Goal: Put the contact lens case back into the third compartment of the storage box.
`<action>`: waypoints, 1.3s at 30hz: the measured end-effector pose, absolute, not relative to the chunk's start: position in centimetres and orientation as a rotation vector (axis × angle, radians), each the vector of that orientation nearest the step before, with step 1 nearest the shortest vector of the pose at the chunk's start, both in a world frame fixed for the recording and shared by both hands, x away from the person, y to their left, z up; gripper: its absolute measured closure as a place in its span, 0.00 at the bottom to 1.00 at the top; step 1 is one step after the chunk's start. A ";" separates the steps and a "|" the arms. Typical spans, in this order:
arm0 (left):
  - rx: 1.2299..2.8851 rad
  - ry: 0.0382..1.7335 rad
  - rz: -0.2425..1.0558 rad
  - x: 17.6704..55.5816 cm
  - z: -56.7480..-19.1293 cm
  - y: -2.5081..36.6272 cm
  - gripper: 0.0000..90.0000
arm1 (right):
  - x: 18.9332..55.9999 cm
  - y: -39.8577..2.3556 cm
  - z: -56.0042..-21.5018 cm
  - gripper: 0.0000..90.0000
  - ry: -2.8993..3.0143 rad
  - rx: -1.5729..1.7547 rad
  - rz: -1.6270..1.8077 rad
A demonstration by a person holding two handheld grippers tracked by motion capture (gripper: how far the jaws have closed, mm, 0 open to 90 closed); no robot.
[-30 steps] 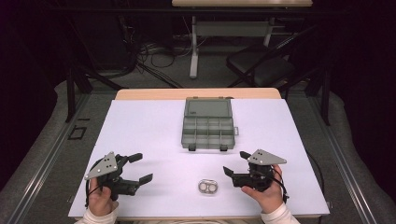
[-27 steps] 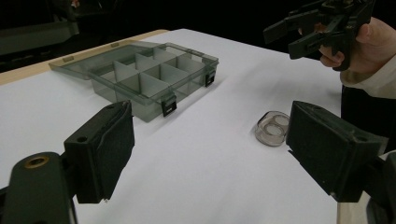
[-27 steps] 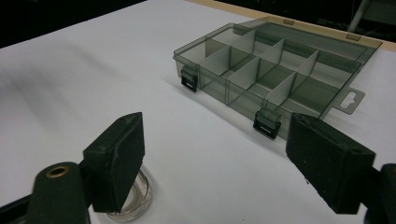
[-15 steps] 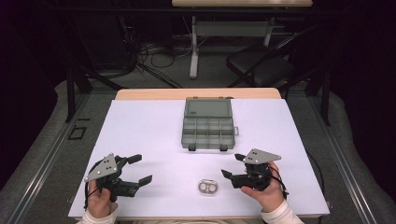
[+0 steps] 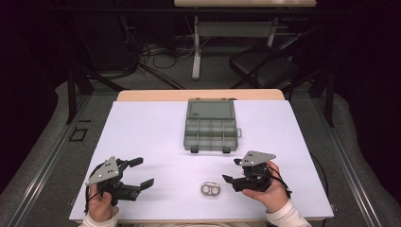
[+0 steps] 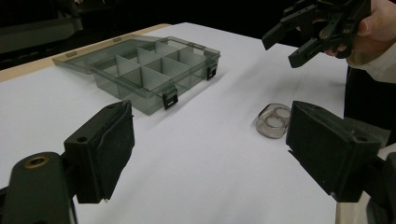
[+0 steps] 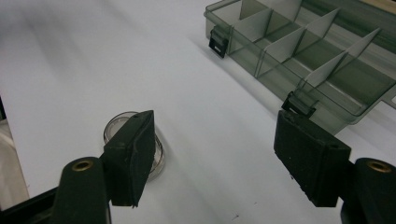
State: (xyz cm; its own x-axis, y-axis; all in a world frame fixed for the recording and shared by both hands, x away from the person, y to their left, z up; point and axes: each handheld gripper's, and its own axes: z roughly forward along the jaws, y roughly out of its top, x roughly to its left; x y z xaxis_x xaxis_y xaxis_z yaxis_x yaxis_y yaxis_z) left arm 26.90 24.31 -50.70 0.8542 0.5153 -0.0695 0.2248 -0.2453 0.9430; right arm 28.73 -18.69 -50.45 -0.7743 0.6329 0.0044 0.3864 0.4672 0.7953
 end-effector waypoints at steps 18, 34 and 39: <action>1.836 0.561 0.303 26.9 -50.8 24.2 0.18 | 29.7 -16.3 -49.9 0.37 2.612 0.697 1.123; 1.848 0.560 0.304 26.9 -50.8 24.0 0.18 | 29.9 -13.7 -50.2 0.35 2.724 0.572 1.004; 1.848 0.560 0.303 26.9 -50.8 24.0 0.18 | 29.9 -12.9 -50.6 0.34 2.759 0.528 0.974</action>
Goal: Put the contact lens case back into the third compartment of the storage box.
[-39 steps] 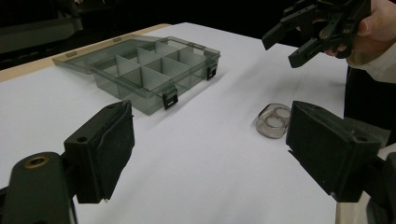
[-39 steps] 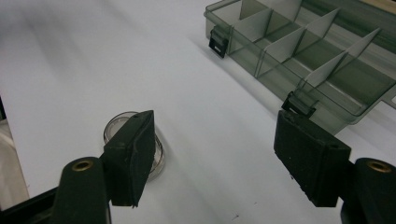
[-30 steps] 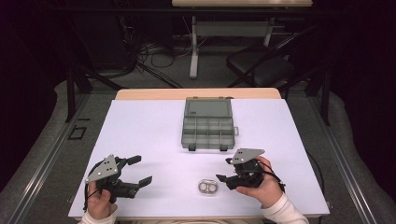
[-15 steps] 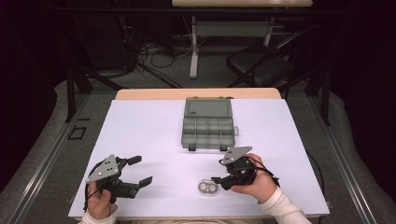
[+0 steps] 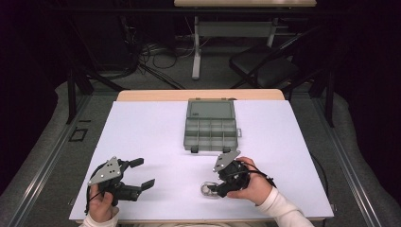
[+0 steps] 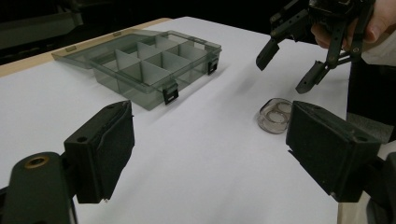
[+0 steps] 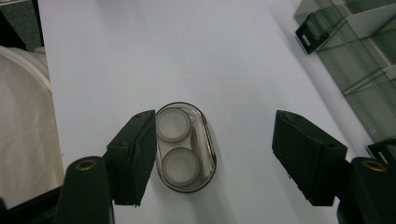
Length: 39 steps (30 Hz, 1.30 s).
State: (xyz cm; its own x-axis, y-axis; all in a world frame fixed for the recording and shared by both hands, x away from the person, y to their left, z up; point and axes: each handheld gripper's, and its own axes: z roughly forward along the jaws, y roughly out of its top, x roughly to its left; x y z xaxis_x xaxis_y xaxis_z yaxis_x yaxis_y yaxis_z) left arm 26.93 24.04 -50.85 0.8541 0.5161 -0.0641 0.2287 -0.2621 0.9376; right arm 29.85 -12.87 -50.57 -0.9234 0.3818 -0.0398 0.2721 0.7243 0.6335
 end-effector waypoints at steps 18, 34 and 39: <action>1.854 0.563 0.298 26.9 -50.9 24.0 0.18 | 29.9 -10.9 -52.3 0.35 2.874 0.469 0.843; 1.859 0.563 0.293 27.0 -50.9 24.0 0.18 | 30.0 -10.4 -53.3 0.41 2.924 0.400 0.772; 1.861 0.563 0.294 27.0 -50.9 24.0 0.18 | 30.1 -10.4 -53.5 0.44 2.929 0.391 0.764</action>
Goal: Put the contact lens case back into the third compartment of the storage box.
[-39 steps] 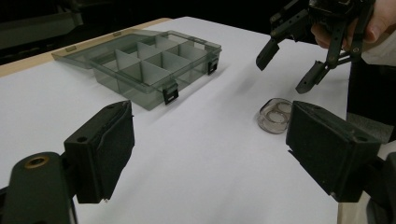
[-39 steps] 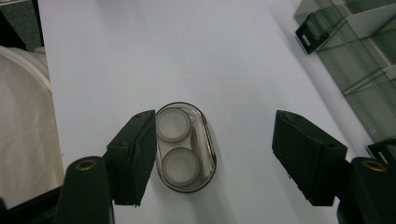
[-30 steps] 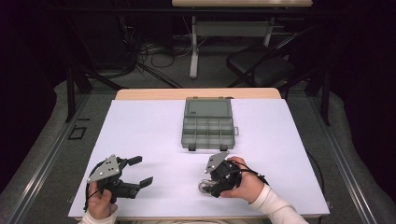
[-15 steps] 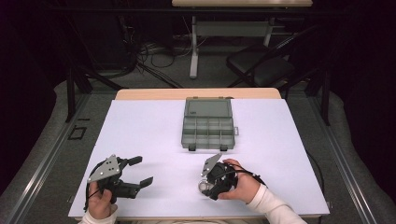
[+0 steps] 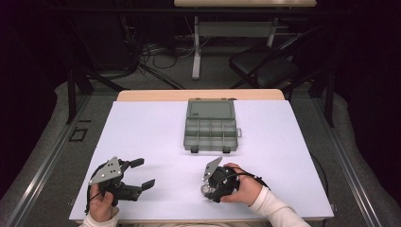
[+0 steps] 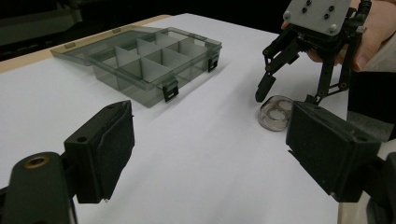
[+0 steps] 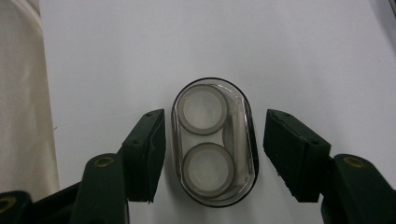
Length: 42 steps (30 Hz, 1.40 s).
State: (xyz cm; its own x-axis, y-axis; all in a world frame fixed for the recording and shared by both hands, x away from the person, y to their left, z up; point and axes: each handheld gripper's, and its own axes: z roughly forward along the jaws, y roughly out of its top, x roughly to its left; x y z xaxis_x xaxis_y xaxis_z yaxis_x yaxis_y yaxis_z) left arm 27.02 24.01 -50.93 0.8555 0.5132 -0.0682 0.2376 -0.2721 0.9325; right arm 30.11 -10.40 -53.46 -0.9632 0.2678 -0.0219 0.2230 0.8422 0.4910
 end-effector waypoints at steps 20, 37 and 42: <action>1.862 0.564 0.294 27.1 -50.9 24.0 0.18 | 30.3 -10.3 -53.9 0.48 2.958 0.390 0.742; 1.864 0.566 0.292 27.1 -51.0 24.0 0.18 | 30.4 -10.3 -54.0 0.52 2.964 0.372 0.750; 1.863 0.566 0.292 27.1 -51.0 24.0 0.18 | 30.4 -10.4 -54.0 0.52 2.964 0.367 0.752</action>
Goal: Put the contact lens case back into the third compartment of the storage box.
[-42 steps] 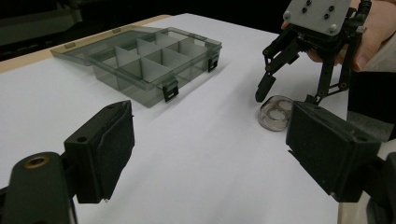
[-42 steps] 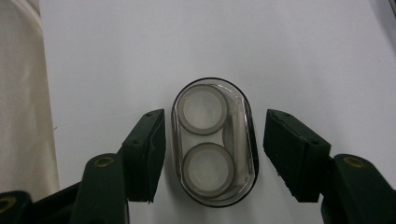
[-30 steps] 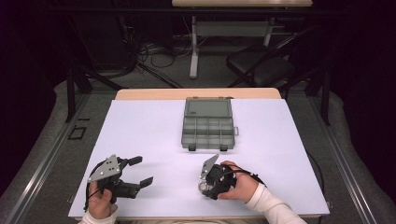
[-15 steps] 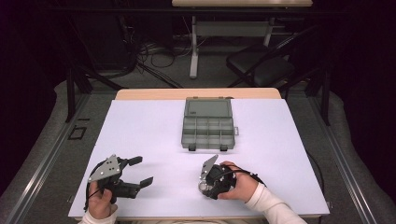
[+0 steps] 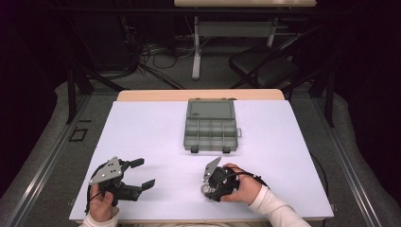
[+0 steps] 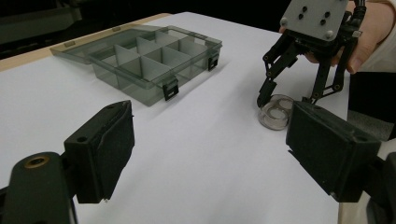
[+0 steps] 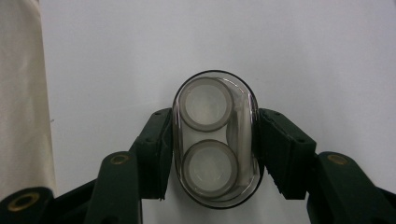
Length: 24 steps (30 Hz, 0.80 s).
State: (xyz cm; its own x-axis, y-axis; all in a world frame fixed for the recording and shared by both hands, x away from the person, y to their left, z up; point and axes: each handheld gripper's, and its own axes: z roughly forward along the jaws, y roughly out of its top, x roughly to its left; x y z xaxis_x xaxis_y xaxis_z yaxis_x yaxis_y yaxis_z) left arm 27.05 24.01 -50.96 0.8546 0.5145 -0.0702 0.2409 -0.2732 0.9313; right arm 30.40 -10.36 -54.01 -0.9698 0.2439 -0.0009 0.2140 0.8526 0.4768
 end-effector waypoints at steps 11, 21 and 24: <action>1.865 0.569 0.295 27.1 -51.0 24.0 0.18 | 30.3 -10.5 -53.9 0.54 2.968 0.366 0.743; 1.867 0.571 0.295 27.1 -51.0 24.0 0.18 | 30.4 -10.5 -53.8 0.54 2.964 0.375 0.767; 1.867 0.571 0.296 27.1 -51.0 24.0 0.18 | 30.5 -10.6 -53.7 0.54 2.962 0.377 0.776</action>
State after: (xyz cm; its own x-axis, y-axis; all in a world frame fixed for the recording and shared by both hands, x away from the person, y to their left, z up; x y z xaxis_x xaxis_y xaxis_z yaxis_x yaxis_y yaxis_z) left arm 27.08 24.00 -50.96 0.8522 0.5188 -0.0684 0.2432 -0.2768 0.9297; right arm 30.47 -10.59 -53.67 -0.9685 0.2489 0.0070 0.2204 0.8438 0.4893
